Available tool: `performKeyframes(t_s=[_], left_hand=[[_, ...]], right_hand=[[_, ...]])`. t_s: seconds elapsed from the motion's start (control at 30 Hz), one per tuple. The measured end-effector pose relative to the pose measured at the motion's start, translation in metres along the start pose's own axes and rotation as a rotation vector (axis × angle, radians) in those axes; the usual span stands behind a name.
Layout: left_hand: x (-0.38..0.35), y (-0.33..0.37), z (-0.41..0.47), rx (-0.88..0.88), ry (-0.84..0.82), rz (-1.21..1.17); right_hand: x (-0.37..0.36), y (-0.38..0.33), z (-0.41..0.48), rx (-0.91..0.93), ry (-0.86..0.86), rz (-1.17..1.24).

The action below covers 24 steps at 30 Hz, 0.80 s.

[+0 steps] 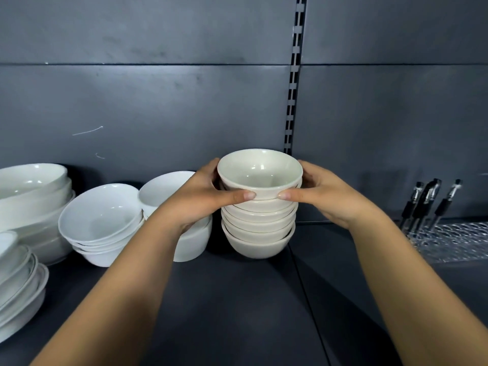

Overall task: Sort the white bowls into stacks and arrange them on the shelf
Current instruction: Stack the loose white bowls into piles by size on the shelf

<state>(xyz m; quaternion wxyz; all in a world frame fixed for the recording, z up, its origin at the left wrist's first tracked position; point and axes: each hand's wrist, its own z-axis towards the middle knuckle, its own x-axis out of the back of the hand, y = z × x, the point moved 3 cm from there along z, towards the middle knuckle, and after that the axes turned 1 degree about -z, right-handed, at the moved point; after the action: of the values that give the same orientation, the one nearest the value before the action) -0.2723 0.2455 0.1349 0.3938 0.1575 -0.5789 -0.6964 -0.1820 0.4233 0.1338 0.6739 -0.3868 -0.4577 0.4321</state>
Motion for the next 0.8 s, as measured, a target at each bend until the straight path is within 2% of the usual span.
performKeyframes(t_s=[0.17,0.37,0.8], left_hand=[[-0.001,-0.004,0.001,0.032,-0.036,0.066],[-0.002,-0.006,0.004,0.057,0.016,0.223],[-0.001,-0.003,0.001,0.055,0.019,0.195]], right_hand=[[-0.001,0.003,0.002,-0.013,-0.048,0.024],[-0.003,-0.004,-0.001,0.013,-0.041,0.081],[-0.004,-0.008,-0.002,0.025,-0.043,0.094]])
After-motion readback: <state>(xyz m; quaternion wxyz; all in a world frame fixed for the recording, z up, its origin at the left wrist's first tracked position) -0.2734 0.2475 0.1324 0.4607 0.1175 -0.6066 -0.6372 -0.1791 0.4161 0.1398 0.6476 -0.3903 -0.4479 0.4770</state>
